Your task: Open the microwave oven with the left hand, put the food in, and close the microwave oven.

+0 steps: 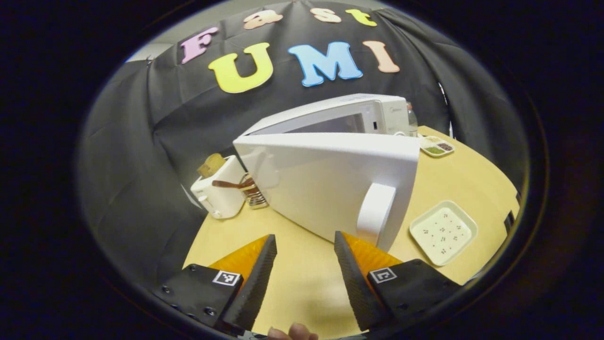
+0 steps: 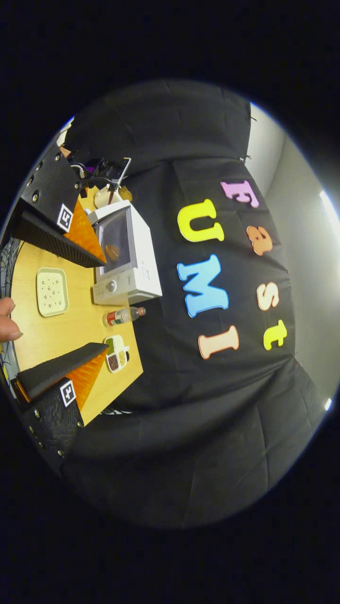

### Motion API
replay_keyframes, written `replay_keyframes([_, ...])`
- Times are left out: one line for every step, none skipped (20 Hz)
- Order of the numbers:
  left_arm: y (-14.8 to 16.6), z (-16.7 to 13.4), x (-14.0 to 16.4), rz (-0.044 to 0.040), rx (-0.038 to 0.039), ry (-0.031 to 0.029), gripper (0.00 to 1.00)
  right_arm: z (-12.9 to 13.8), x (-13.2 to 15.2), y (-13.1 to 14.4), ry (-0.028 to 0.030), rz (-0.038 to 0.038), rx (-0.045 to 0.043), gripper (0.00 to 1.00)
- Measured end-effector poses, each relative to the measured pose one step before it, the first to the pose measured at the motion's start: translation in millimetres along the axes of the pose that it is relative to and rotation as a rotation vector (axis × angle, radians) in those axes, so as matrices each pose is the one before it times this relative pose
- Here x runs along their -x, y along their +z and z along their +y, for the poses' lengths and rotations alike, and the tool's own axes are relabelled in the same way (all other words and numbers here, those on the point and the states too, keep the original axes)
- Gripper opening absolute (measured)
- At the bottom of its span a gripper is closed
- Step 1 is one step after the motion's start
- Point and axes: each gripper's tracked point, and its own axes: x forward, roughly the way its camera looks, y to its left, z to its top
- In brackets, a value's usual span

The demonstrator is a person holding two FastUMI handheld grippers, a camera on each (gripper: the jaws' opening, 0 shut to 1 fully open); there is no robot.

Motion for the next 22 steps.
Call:
replay_keyframes([10.16, -9.6, -7.86, -0.01397, -0.00175, -0.01204, 0.84, -6.92, -1.83, 4.87, -0.03896, -0.0144, -0.00785, 0.98])
replay_keyframes([8.09, -6.49, -10.73, -0.01325, -0.00078, -0.01724, 0.88, -9.38, -3.45, -0.74, -0.04578, 0.01569, -0.00698, 0.97])
replay_keyframes([12.63, -8.95, -10.37, -0.02972, -0.00124, -0.0216, 0.88, -2.46, 0.89, -2.06, -0.02498, 0.00702, -0.01485, 0.97])
replay_keyframes([10.14, -7.29, -11.37, -0.02214, -0.00581, -0.02663, 0.84, -0.06, -1.41, 2.65, -0.02265, -0.0112, -0.01512, 0.98])
replay_keyframes([5.65, -4.38, -13.48, 0.00219, -0.0096, -0.01366, 0.84, 0.08, -0.72, 1.15, -0.02519, -0.00501, -0.01279, 0.98])
replay_keyframes([5.46, -2.49, -11.36, -0.00772, -0.00227, -0.01771, 0.84, 1.96, -1.01, -1.58, -0.01747, 0.00315, -0.0067, 0.98])
replay_keyframes([11.01, -2.77, -10.58, -0.02266, 0.003, -0.01777, 0.89, 0.09, -2.71, -4.63, -0.02421, 0.00411, 0.00002, 0.98])
replay_keyframes([6.83, -0.53, -10.09, -0.00947, 0.00342, -0.01344, 0.89, -0.33, -3.27, -2.12, -0.02721, 0.00568, 0.00133, 0.98])
replay_keyframes([6.37, -1.42, -9.81, -0.0075, 0.0076, -0.01327, 0.85, 1.9, -0.85, -1.66, -0.01945, 0.00151, -0.00712, 0.98])
replay_keyframes([4.0, -0.43, -9.39, -0.00593, 0.00812, -0.01183, 0.8, 3.57, 0.56, 0.43, -0.01198, -0.00065, -0.01097, 0.98])
replay_keyframes([2.97, -1.67, -8.66, -0.00071, 0.00739, -0.0137, 0.85, 3.34, 0.66, -3.0, -0.01001, 0.00511, -0.00193, 0.98])
replay_keyframes([-0.44, -0.59, -7.73, 0.00491, 0.00191, -0.00972, 0.88, 0.8, 0.56, -3.51, -0.01107, 0.00611, 0.00906, 0.98])
replay_keyframes([0.66, 1.51, -6.1, 0.00098, -0.00237, -0.00422, 0.81, -2.11, 0.25, -1.78, -0.01741, 0.00539, 0.01208, 0.98])
replay_keyframes([1.89, 1.16, -6.54, -0.0037, 0.0004, -0.00648, 0.89, -1.3, -0.21, -2.2, -0.0169, 0.00847, 0.01214, 0.98])
replay_keyframes([2.28, -0.27, -5.95, -0.00173, 0.00061, -0.00704, 0.85, -0.29, 0.42, -0.89, -0.01117, 0.00417, 0.00451, 0.98])
replay_keyframes([0.21, -1.55, -4.73, -0.00242, 0.00265, -0.00964, 0.86, -1.68, 1.39, 1.5, -0.01502, -0.00146, 0.00018, 0.98])
replay_keyframes([2.72, 1.3, -5.01, -0.00096, 0.00108, 0.00005, 0.82, -1.84, 0.06, 0.37, -0.0129, -0.0001, -0.00174, 0.98])
replay_keyframes([0.29, -1.16, -4.12, -0.00116, 0.003, -0.00309, 0.86, -1.17, 1.31, -0.37, -0.01125, 0.0071, -0.00102, 0.98])
replay_keyframes([1.12, -0.31, -6.32, -0.00009, 0.00498, -0.00171, 0.86, -0.49, 0.21, -2.66, -0.00722, 0.00858, -0.0003, 0.98])
replay_keyframes([2.57, 0.93, -5.63, -0.00169, 0.00881, 0.0001, 0.86, -0.83, 0.22, 0.19, -0.00798, 0.00402, 0.00209, 0.98])
replay_keyframes([4.7, -0.24, -6.01, -0.00417, 0.01109, -0.0009, 0.86, -1.59, -2.43, -0.41, -0.00908, 0.0054, 0.00438, 0.98])
replay_keyframes([1.4, 0.65, -6.25, -0.00066, 0.01112, 0.00029, 0.86, 2.79, -0.09, -0.29, -0.00425, 0.00256, 0.00006, 0.98])
